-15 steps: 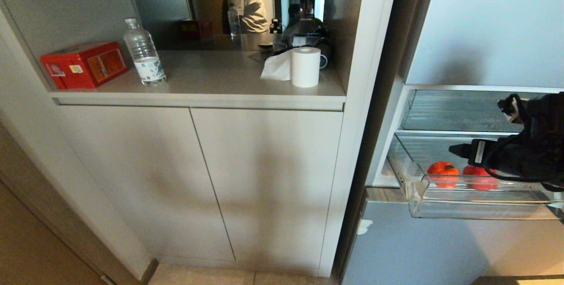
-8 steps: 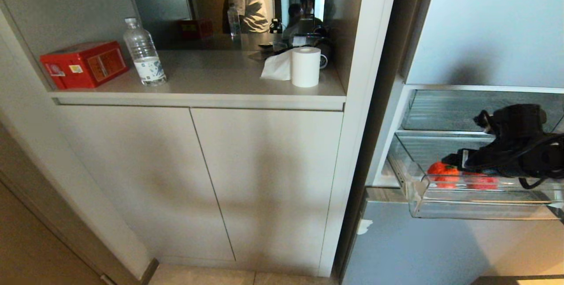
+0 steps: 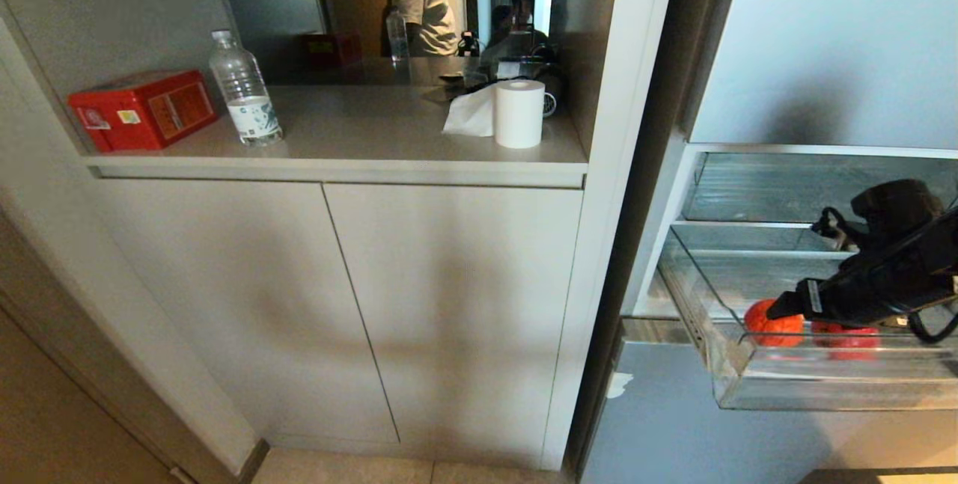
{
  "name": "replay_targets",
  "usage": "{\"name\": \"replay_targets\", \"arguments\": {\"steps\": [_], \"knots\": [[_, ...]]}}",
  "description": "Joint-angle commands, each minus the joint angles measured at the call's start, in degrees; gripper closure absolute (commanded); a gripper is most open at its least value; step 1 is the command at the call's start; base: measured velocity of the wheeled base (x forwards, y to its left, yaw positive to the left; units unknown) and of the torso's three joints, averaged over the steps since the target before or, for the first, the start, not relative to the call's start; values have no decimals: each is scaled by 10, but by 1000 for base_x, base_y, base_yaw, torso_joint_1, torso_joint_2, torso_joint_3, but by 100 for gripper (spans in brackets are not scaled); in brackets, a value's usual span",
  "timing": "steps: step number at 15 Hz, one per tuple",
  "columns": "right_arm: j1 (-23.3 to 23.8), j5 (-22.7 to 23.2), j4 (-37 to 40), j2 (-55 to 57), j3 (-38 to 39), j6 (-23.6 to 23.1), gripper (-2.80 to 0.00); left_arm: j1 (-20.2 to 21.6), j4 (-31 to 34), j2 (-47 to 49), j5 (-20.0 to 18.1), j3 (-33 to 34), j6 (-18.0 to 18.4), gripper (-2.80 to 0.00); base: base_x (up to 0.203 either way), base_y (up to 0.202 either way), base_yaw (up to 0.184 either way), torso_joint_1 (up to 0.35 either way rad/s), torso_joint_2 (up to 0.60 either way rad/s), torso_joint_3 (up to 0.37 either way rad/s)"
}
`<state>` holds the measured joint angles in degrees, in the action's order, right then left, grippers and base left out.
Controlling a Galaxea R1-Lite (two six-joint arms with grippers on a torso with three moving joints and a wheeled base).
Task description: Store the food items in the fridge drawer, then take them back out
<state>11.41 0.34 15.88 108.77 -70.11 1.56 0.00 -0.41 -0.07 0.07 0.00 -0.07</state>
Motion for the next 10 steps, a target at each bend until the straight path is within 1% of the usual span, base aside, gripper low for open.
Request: {"name": "replay_targets", "arguments": {"steps": [1,5,10], "knots": [[20,8,19,-45,26,-12,-280,0,0,1,0,1,0,0,0,0,0,0,0,0],[31,12,20,-64,63,-14,-280,0,0,1,0,1,0,0,0,0,0,0,0,0],[32,24,20,-95,100,-12,-280,0,0,1,0,1,0,0,0,0,0,0,0,0]]}}
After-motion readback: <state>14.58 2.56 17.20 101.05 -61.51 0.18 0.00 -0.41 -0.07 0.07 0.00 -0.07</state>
